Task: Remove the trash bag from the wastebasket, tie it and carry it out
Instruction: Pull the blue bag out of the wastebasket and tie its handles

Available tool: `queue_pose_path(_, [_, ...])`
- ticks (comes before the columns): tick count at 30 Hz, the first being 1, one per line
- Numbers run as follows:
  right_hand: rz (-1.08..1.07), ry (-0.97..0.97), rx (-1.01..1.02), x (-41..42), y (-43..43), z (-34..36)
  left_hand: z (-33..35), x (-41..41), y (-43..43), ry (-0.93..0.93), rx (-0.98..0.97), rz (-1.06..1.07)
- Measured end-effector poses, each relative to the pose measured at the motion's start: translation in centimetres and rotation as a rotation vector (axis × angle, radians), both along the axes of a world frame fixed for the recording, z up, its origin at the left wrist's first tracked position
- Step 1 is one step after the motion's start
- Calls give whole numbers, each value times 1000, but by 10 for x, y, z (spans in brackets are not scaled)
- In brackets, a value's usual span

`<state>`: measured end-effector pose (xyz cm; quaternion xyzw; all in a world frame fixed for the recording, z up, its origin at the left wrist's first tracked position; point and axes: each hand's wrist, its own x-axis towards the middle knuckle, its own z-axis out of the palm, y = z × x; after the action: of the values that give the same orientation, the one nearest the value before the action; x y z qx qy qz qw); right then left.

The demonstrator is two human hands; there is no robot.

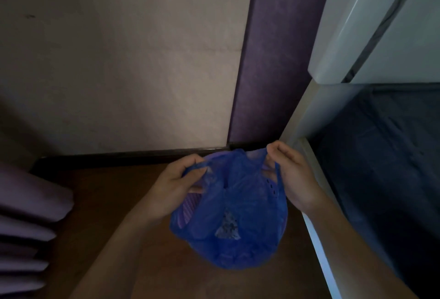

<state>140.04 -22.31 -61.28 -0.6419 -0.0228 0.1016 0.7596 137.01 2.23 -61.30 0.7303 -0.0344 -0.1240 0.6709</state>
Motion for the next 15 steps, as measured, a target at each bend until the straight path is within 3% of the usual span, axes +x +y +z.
queue_pose_path(3, [82,-32,-343,-10,-11,12,3,-17,11,-8,59,9])
queue_pose_path(6, [19,4,-445,-32,-21,19,-2,-51,14,131,76,203])
queue_pose_path(9, [-41,112,-658,-58,-33,9,-13,-87,12,233,263,286])
queue_pose_path(11, [9,168,-790,-73,-39,-4,-22,-101,10,192,347,207])
queue_pose_path(15, [70,172,-825,-92,-39,-11,-22,-107,-2,58,474,202])
